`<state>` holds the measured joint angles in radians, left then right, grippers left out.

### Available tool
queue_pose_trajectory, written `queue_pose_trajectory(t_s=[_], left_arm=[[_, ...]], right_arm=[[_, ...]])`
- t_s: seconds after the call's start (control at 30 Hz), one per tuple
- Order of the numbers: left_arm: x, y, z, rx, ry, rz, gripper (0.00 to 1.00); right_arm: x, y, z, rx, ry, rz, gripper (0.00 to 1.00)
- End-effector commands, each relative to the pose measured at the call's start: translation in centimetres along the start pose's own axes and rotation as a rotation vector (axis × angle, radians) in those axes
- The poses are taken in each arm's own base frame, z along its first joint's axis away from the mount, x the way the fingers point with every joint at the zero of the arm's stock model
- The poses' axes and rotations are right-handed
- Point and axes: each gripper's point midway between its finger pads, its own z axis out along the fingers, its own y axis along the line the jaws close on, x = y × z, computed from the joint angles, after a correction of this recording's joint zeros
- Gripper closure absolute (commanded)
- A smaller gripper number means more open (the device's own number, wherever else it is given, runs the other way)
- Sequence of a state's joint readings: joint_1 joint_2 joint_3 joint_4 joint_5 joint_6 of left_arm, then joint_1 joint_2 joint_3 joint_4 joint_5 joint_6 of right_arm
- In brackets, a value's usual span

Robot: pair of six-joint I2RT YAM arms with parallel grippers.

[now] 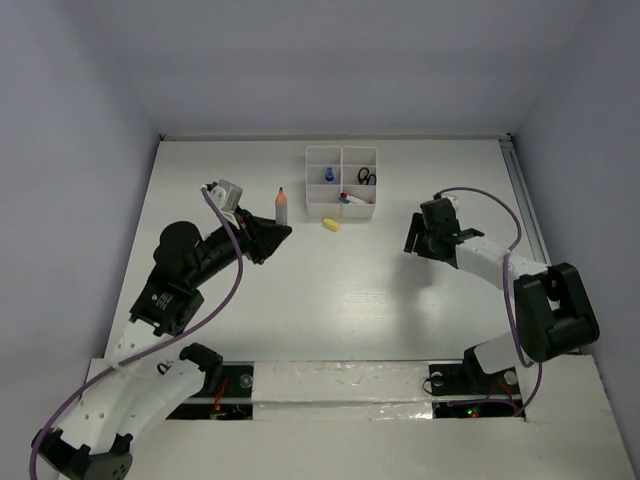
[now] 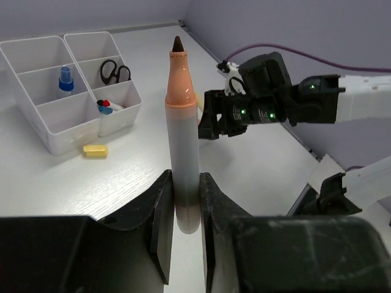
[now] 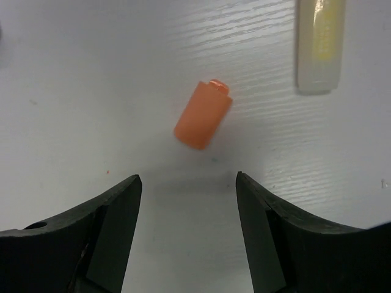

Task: Sort the stationery into containers
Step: Close the pen cap on the pen.

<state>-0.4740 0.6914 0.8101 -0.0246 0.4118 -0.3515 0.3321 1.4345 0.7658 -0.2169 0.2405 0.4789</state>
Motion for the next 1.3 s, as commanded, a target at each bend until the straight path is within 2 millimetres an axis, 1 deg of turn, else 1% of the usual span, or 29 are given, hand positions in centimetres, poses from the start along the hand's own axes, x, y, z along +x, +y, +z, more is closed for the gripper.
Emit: queue_pose_trajectory(t_s=[0.0,0.03,0.07,0.1,0.17,0.2,0.27,0.3,0.37,0.4,0.43,0.47,0.5,0.53,0.6,0.63,0.67,0.7,0.73,0.77,0.8,0.9,0.93,0.97,1.0,1.03,1.17,1.2,1.27], left_arm=[[0.8,0.6,0.0,-0.002,0.032,0.076,1.0],[1.7,1.0,0.2,-0.003,0.044,0.065,1.0],[1.9,1.0,0.2,0.0,0.039,0.061,1.0],[2.0,1.0,0.2,0.003,0.036,0.06,1.0],[2.2,1.2,0.1,-0.001,0.042,0.069,1.0],[2.3,1.3,0.0,-0.006,0.039,0.078,1.0],[2.5,1.6,-0.1,-0.022,0.043,0.08,1.0],[2.7,1.7,-0.1,-0.022,0.047,0.078,1.0],[2.9,1.6,-0.2,-0.017,0.051,0.076,1.0],[2.8,1.5,-0.2,-0.014,0.049,0.079,1.0],[2.8,1.5,-0.3,-0.014,0.047,0.081,1.0],[2.7,1.5,-0.3,-0.018,0.044,0.081,1.0],[2.5,1.7,-0.4,-0.025,0.037,0.083,1.0],[2.5,1.7,-0.5,-0.024,0.035,0.085,1.0],[2.5,1.7,-0.5,-0.026,0.035,0.083,1.0],[2.6,1.7,-0.4,-0.025,0.037,0.083,1.0],[2.5,2.0,-0.5,-0.034,0.035,0.082,1.0],[2.5,2.0,-0.4,-0.036,0.035,0.08,1.0],[2.5,2.0,-0.4,-0.034,0.035,0.08,1.0],[2.6,2.0,-0.4,-0.033,0.038,0.076,1.0],[2.4,2.3,-0.4,-0.045,0.033,0.077,1.0],[2.3,2.6,-0.4,-0.056,0.027,0.074,1.0],[2.4,2.6,-0.4,-0.056,0.027,0.072,1.0],[2.3,2.9,-0.5,-0.066,0.024,0.07,1.0],[2.3,3.0,-0.5,-0.069,0.025,0.069,1.0],[2.3,3.1,-0.5,-0.073,0.025,0.069,1.0],[2.3,3.4,-0.4,-0.084,0.025,0.068,1.0],[2.3,3.5,-0.4,-0.086,0.026,0.067,1.0],[2.2,3.8,-0.4,-0.096,0.021,0.067,1.0]], right_arm=[[-2.1,-0.4,0.9,0.043,-0.007,0.027,0.31],[-2.0,-0.6,1.2,0.057,0.0,0.02,0.31],[-2.3,-1.0,1.6,0.077,0.001,0.026,0.31],[-2.0,-1.3,2.2,0.087,0.018,0.025,0.32],[-1.8,-1.0,2.9,0.073,0.036,0.012,0.32],[-2.2,-0.6,3.2,0.065,0.031,0.012,0.34],[-1.7,-0.7,4.2,0.079,0.052,0.0,0.36],[-2.5,-0.3,4.4,0.078,0.044,0.0,0.38],[-2.6,-0.3,5.1,0.093,0.057,-0.016,0.41],[-2.6,-0.3,5.3,0.099,0.066,-0.024,0.45],[-3.2,0.0,5.4,0.094,0.058,-0.032,0.48],[-2.7,0.1,5.8,0.087,0.079,-0.041,0.53],[-2.7,0.4,5.9,0.071,0.087,-0.048,0.68],[-2.4,0.7,6.0,0.046,0.1,-0.078,0.73],[-1.3,2.7,5.7,-0.012,0.12,-0.143,0.79],[-0.7,3.7,5.4,-0.038,0.126,-0.218,0.79],[0.1,5.2,4.9,-0.076,0.133,-0.274,0.79],[1.7,8.3,3.5,-0.155,0.139,-0.361,0.8],[2.9,10.2,2.6,-0.226,0.149,-0.445,0.82],[4.2,12.3,1.6,-0.309,0.164,-0.488,0.82],[5.7,15.0,0.1,-0.388,0.158,-0.551,0.82],[8.2,18.9,-2.3,-0.53,0.18,-0.649,0.82],[8.9,19.3,-2.4,-0.547,0.194,-0.675,0.82],[9.5,19.7,-2.6,-0.573,0.206,-0.717,0.81],[9.7,19.3,-2.5,-0.557,0.226,-0.731,0.8],[9.9,19.6,-2.6,-0.554,0.233,-0.747,0.8],[11.6,17.3,-0.6,-0.46,0.308,-0.825,0.74],[11.8,16.9,-0.4,-0.447,0.318,-0.831,0.66],[11.6,16.9,-0.3,-0.446,0.309,-0.844,0.57]])
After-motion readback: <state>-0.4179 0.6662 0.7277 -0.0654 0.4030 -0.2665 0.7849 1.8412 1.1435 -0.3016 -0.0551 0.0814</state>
